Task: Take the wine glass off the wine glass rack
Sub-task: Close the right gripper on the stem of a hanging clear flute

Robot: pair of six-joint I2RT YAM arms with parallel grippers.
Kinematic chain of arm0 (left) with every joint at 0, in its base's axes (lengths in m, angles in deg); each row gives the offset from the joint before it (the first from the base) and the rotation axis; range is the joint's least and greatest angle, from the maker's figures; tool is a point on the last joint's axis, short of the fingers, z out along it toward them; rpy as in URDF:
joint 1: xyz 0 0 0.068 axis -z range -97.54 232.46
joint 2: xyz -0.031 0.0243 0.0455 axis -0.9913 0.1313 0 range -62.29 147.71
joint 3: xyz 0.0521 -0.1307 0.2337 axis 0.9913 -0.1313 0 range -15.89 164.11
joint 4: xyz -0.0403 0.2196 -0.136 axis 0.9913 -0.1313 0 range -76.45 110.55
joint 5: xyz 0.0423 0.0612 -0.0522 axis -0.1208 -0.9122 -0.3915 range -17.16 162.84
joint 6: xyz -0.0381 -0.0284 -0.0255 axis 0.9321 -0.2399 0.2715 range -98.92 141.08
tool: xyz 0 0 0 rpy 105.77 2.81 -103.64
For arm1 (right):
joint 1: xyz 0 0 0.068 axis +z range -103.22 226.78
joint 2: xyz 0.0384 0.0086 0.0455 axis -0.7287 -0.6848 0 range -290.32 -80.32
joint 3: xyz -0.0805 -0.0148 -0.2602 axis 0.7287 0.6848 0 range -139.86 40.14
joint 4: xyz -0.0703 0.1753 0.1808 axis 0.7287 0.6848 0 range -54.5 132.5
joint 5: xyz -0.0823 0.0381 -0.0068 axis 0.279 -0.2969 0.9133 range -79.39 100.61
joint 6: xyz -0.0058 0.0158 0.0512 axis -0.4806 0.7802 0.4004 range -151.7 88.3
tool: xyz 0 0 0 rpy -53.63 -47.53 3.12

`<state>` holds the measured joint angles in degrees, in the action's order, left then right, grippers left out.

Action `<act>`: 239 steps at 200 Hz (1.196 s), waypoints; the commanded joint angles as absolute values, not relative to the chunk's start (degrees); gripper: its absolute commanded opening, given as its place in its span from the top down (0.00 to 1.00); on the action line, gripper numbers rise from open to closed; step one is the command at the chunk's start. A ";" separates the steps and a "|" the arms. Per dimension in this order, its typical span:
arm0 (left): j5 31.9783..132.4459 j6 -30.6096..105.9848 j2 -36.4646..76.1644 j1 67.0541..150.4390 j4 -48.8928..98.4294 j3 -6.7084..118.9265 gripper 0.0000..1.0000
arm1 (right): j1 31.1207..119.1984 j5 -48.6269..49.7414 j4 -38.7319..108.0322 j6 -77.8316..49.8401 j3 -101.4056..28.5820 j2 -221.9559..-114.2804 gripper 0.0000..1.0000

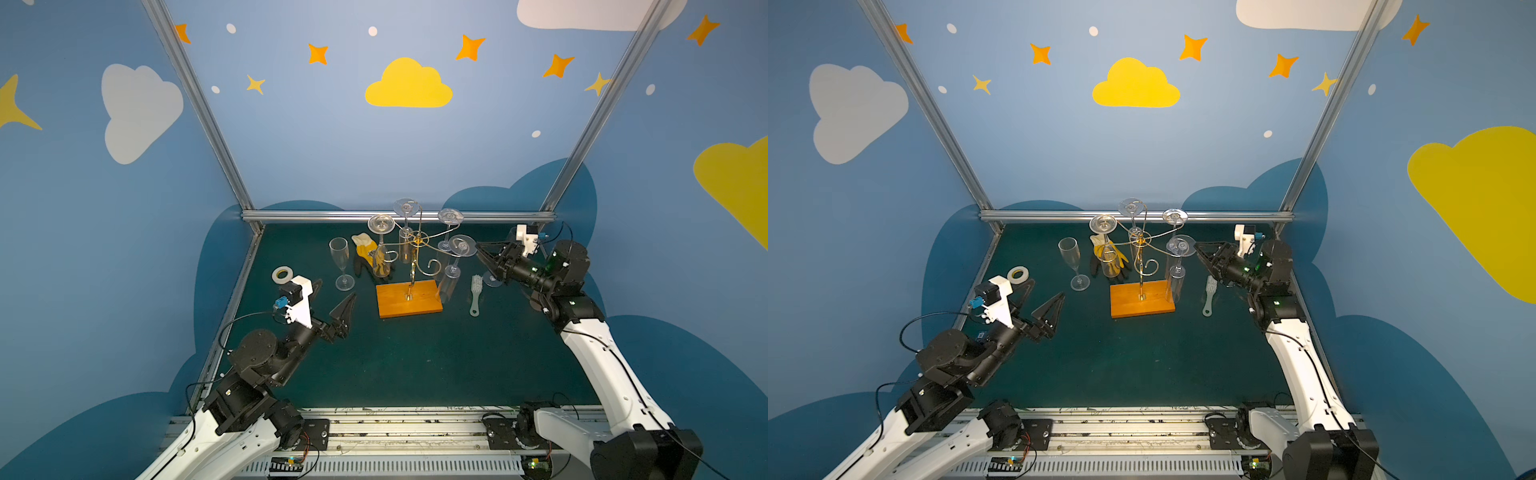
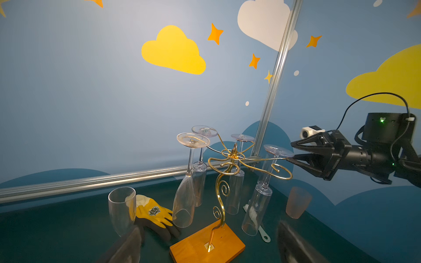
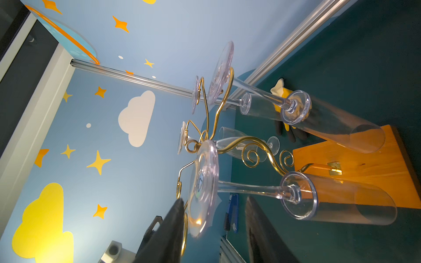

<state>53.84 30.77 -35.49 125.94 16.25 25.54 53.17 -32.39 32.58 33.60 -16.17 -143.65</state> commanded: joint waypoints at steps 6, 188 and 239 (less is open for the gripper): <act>54.12 31.62 -36.35 125.70 15.72 25.30 0.09 | 53.76 -33.19 28.74 34.93 -18.52 -144.70 0.60; 53.50 31.81 -37.67 125.70 15.10 24.62 0.09 | 54.61 -31.44 28.04 35.58 -18.48 -146.02 0.95; 53.33 31.89 -38.22 125.70 14.84 24.58 0.09 | 54.66 -31.05 28.14 36.15 -18.22 -145.88 1.00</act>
<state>53.77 31.65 -37.43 125.94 14.99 24.84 54.39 -31.32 27.60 36.62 -17.62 -146.29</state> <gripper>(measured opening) 0.913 0.067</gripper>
